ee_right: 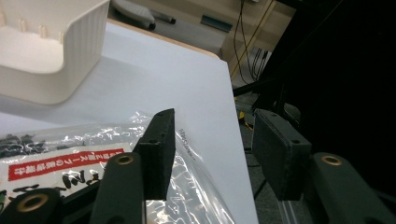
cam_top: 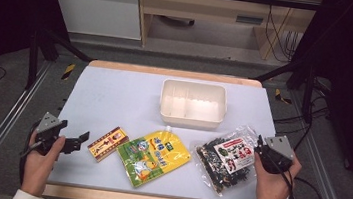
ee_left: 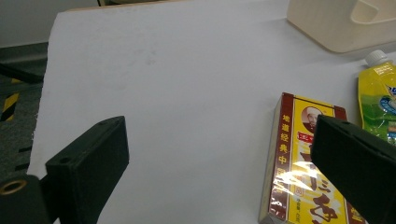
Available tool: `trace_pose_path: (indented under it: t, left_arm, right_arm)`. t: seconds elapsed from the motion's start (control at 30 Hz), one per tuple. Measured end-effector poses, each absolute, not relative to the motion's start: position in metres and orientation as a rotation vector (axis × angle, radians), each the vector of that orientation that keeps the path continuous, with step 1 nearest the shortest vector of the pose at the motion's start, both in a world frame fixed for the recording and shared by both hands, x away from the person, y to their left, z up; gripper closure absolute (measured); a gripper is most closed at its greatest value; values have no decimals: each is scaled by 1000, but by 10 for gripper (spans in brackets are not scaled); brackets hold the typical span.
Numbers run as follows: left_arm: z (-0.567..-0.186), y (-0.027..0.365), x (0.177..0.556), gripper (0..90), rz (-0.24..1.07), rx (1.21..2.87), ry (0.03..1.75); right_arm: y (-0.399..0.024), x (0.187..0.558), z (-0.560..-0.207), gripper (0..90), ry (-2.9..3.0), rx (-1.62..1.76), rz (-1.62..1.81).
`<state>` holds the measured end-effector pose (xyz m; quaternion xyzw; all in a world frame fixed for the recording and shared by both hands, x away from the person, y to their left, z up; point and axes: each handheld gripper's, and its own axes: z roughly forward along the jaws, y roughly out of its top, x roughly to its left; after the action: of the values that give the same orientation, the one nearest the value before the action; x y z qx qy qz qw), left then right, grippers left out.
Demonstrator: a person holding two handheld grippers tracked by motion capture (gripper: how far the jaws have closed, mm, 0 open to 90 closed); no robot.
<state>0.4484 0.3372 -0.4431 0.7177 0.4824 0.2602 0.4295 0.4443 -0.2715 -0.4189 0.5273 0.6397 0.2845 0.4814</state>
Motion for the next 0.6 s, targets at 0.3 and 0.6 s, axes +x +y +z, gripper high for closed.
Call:
trace_pose_path:
  t: [0.3,0.6]
  left_arm:
    - [-443,334,449,41,641,1799,1190]
    - [-444,333,449,42,634,1807,1184]
  right_arm:
    - [-292,459,-393,581,1802,1289,673]
    - [-319,481,-384,712,1983,1375,682]
